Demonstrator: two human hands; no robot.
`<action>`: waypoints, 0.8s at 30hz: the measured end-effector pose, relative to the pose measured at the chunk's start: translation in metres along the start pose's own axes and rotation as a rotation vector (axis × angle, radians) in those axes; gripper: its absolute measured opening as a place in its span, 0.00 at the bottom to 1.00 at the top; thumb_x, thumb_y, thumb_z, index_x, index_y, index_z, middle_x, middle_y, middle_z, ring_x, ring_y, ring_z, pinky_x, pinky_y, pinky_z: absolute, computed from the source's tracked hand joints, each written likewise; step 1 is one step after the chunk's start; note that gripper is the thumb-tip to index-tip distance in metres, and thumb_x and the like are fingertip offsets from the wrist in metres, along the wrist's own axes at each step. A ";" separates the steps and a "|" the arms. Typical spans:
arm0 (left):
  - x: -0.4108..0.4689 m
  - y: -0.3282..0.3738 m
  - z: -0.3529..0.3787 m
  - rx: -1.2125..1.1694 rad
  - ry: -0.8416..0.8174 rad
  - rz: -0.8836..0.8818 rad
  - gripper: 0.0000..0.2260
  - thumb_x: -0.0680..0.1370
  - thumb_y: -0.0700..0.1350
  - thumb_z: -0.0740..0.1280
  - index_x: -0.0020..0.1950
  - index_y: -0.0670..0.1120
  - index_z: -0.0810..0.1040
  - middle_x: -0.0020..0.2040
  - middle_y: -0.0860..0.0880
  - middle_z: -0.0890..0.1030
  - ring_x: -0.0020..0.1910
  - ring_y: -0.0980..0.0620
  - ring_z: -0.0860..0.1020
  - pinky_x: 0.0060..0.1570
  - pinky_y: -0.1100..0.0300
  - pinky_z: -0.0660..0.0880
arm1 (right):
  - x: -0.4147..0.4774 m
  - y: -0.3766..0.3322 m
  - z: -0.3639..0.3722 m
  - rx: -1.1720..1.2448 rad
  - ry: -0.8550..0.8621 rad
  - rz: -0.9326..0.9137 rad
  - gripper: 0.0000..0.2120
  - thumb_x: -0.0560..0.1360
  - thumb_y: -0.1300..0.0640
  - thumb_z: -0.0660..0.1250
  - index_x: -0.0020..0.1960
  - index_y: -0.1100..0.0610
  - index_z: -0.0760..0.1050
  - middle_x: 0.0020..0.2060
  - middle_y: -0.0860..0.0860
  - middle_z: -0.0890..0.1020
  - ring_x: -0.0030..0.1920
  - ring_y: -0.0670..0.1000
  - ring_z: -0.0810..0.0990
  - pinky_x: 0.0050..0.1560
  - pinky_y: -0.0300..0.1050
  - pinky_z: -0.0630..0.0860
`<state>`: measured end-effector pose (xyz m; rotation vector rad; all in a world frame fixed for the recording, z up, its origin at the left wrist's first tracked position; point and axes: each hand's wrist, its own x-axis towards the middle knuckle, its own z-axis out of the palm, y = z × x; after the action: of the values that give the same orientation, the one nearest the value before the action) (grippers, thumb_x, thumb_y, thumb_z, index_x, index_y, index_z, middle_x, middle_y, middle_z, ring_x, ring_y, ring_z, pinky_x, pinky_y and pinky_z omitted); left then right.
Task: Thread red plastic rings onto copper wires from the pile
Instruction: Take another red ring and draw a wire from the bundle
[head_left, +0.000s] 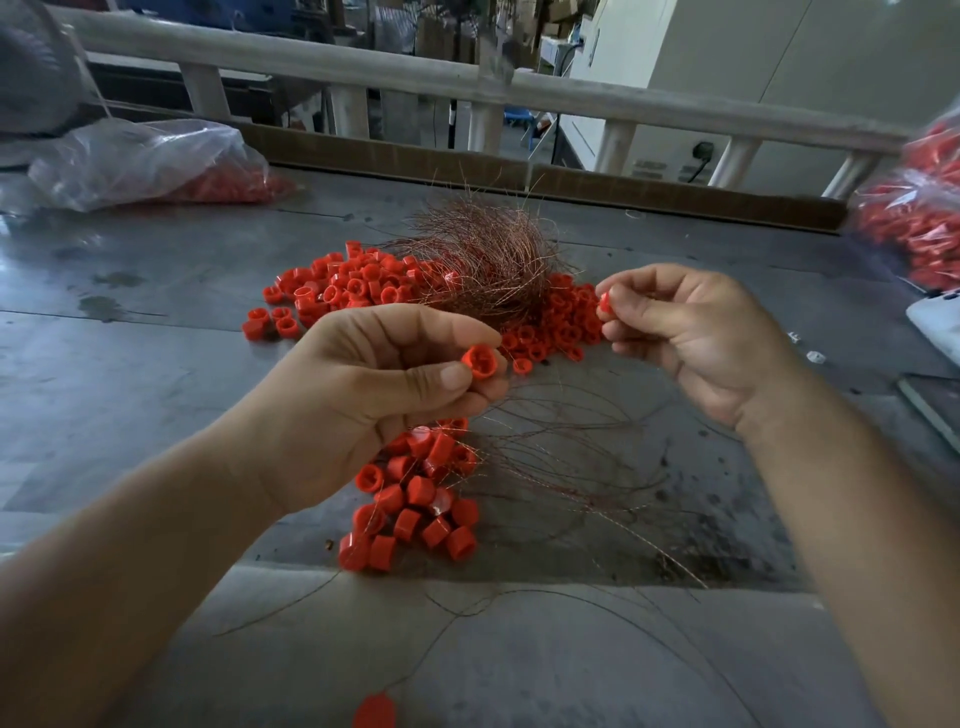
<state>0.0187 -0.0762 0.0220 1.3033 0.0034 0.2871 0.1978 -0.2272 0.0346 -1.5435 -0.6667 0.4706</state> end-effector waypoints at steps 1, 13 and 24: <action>0.000 0.000 0.000 0.009 -0.002 -0.004 0.11 0.60 0.39 0.70 0.41 0.45 0.85 0.38 0.45 0.84 0.40 0.52 0.83 0.37 0.66 0.78 | -0.006 -0.006 0.006 0.073 -0.072 0.023 0.02 0.69 0.62 0.65 0.41 0.59 0.76 0.27 0.47 0.80 0.28 0.41 0.78 0.30 0.33 0.75; 0.002 -0.002 0.000 0.071 0.025 -0.034 0.11 0.62 0.38 0.70 0.42 0.47 0.85 0.38 0.45 0.84 0.40 0.52 0.83 0.39 0.66 0.78 | -0.030 -0.008 0.040 0.201 -0.315 0.125 0.07 0.64 0.59 0.65 0.41 0.58 0.76 0.28 0.51 0.81 0.27 0.44 0.78 0.28 0.35 0.76; 0.002 -0.002 0.000 0.086 0.043 -0.036 0.12 0.60 0.35 0.72 0.41 0.47 0.85 0.37 0.45 0.84 0.39 0.52 0.83 0.38 0.65 0.78 | -0.029 -0.005 0.042 0.194 -0.316 0.126 0.12 0.74 0.67 0.60 0.41 0.55 0.79 0.28 0.50 0.80 0.27 0.44 0.78 0.27 0.35 0.75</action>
<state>0.0209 -0.0763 0.0207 1.3806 0.0766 0.2870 0.1477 -0.2147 0.0333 -1.3433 -0.7436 0.8615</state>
